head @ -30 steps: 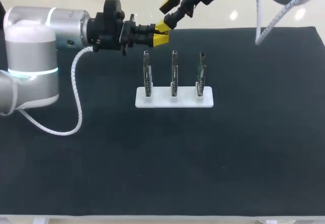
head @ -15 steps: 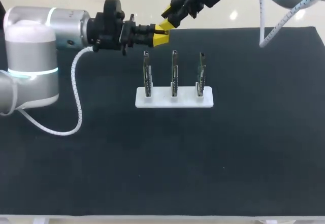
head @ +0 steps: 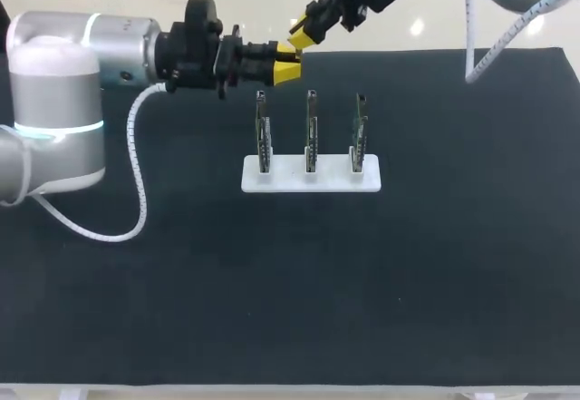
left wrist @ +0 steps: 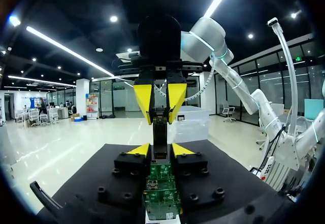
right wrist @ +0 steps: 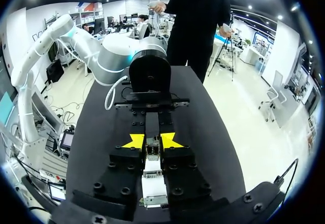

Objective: Pick up the optical module with the left hand, and insert it into the network port with the right hand.

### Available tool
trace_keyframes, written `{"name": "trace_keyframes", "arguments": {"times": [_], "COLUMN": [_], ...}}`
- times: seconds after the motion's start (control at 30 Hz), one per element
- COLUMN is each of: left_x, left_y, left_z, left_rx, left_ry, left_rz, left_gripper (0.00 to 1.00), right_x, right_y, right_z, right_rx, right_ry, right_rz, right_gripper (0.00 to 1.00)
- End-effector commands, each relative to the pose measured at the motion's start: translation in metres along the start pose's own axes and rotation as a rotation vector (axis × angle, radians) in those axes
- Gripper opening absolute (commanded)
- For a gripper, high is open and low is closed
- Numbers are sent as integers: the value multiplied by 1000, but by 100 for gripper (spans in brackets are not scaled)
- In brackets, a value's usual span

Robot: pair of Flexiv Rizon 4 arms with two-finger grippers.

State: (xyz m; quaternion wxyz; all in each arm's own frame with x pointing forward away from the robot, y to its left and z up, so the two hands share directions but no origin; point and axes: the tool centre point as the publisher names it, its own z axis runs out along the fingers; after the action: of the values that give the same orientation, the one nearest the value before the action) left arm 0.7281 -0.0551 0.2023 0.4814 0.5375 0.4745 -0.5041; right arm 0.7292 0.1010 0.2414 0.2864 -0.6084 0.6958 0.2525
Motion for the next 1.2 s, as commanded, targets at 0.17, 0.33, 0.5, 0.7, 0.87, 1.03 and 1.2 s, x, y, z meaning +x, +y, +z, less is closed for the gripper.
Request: {"name": "trace_keyframes", "arguments": {"times": [0.17,0.33,0.5,0.7,0.87,1.03,1.2], "left_x": [0,-1,-5,-12,-13,-13,-8], "left_y": [1,1,-1,-6,-10,-13,-12], "left_z": [0,-9,-29,-60,-87,-112,-131], "left_rx": [1,-31,-50,-52,-34,-14,-34], "left_ry": [0,54,131,255,362,455,530], "left_rz": [0,20,33,-15,-51,-49,-26], "left_gripper": [100,100,100,100,100,100,100], "right_x": [1,3,4,4,4,4,1], "right_y": [-2,-3,-3,-4,-5,-6,-6], "right_z": [-3,-5,-7,-7,-6,-5,-3], "right_rx": [-10,-12,-15,-20,-21,-24,-26], "right_ry": [2,5,10,11,14,15,18], "right_rz": [-3,-7,-11,-16,-21,-27,-29], "right_gripper": [0,0,0,0,0,0,0]}}
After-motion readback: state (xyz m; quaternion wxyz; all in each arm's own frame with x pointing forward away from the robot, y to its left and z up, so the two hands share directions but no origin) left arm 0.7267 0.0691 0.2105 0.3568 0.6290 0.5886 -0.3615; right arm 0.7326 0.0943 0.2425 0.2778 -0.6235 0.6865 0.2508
